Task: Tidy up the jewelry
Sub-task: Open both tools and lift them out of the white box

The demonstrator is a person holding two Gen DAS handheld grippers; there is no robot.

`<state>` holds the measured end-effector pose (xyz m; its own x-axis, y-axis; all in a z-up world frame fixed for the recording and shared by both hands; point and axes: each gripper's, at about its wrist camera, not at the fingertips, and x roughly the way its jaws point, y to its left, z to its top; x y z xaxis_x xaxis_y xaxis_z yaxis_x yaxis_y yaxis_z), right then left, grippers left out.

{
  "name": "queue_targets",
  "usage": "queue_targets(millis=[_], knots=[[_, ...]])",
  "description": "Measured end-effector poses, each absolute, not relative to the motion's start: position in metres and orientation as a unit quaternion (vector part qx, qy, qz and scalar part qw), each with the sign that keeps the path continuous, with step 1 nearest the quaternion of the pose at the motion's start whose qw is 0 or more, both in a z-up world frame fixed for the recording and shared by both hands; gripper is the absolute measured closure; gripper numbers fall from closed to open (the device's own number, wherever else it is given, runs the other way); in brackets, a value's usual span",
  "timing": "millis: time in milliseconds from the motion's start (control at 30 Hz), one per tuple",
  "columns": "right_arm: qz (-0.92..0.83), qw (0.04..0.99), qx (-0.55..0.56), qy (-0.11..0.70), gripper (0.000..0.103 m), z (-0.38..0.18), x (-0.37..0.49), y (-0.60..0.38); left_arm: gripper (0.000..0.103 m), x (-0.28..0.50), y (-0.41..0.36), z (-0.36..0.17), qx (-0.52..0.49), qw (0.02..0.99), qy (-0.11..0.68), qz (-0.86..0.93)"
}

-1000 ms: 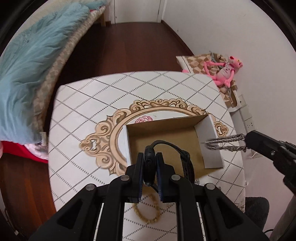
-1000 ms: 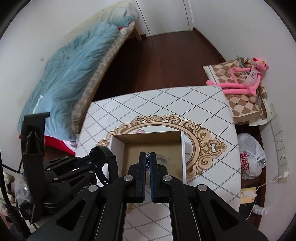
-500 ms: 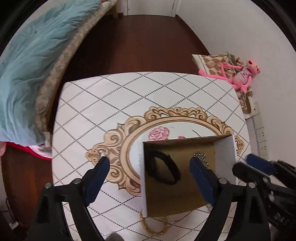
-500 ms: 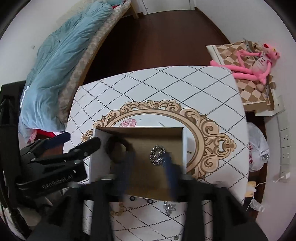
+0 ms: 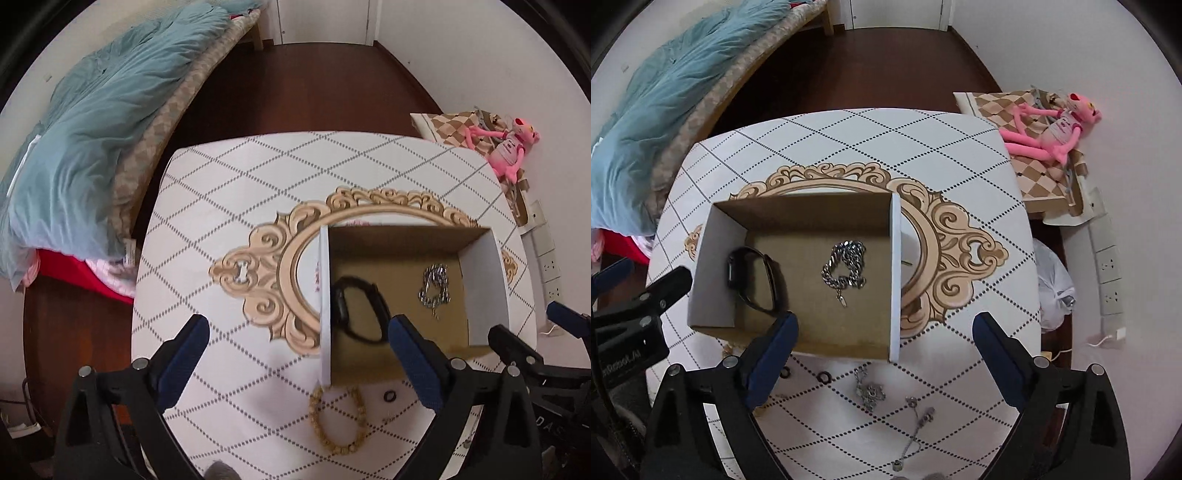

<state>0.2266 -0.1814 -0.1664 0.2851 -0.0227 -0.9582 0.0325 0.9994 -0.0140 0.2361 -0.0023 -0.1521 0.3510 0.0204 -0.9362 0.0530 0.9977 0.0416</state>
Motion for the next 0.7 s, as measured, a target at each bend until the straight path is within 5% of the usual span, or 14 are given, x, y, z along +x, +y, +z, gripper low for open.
queue_targets(millis=[700], knots=[[-0.05, 0.857, 0.004, 0.513, 0.006, -0.076, 0.142, -0.179, 0.004, 0.143, 0.009, -0.07, 0.036, 0.876, 0.481, 0.008]])
